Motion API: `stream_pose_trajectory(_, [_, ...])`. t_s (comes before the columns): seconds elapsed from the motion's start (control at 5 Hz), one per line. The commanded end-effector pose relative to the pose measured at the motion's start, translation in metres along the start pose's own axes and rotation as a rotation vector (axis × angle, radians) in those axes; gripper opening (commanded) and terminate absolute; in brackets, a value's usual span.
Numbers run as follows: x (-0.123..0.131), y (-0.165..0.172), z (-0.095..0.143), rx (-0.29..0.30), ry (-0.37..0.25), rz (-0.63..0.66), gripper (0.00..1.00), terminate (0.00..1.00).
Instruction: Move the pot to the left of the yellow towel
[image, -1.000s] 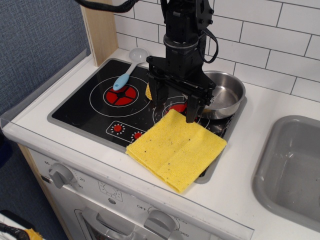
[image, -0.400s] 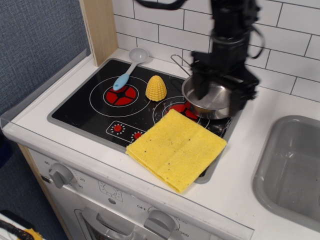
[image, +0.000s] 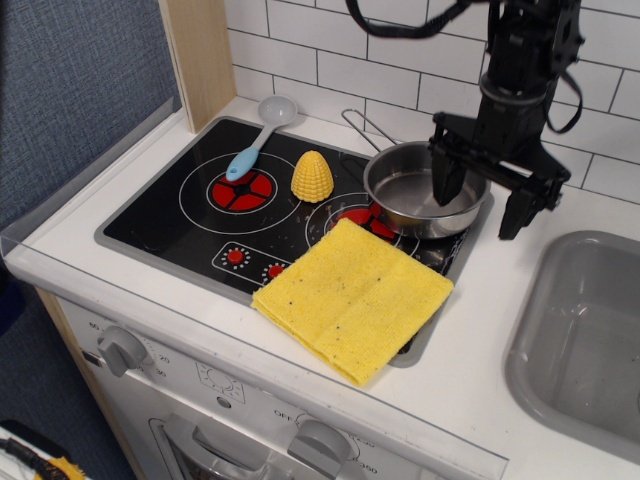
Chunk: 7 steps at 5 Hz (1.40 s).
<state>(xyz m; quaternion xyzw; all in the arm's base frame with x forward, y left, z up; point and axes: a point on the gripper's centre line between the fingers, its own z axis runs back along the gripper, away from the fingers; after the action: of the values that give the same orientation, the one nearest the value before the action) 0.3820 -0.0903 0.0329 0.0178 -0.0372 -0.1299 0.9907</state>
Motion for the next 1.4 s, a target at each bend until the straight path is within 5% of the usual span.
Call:
stream_pose_trajectory(0.0, [0.011, 0.015, -0.011, -0.022, 0.000, 0.045, 0.00, 0.00])
stream_pose_trajectory(0.6, [0.010, 0.011, 0.011, -0.045, -0.059, 0.012, 0.00, 0.00])
stream_pose_trajectory(1.0, [0.009, 0.028, 0.103, -0.067, -0.285, 0.050, 0.00, 0.00])
stream_pose_trajectory(1.2, [-0.016, 0.047, 0.123, -0.033, -0.299, 0.084, 0.00, 0.00])
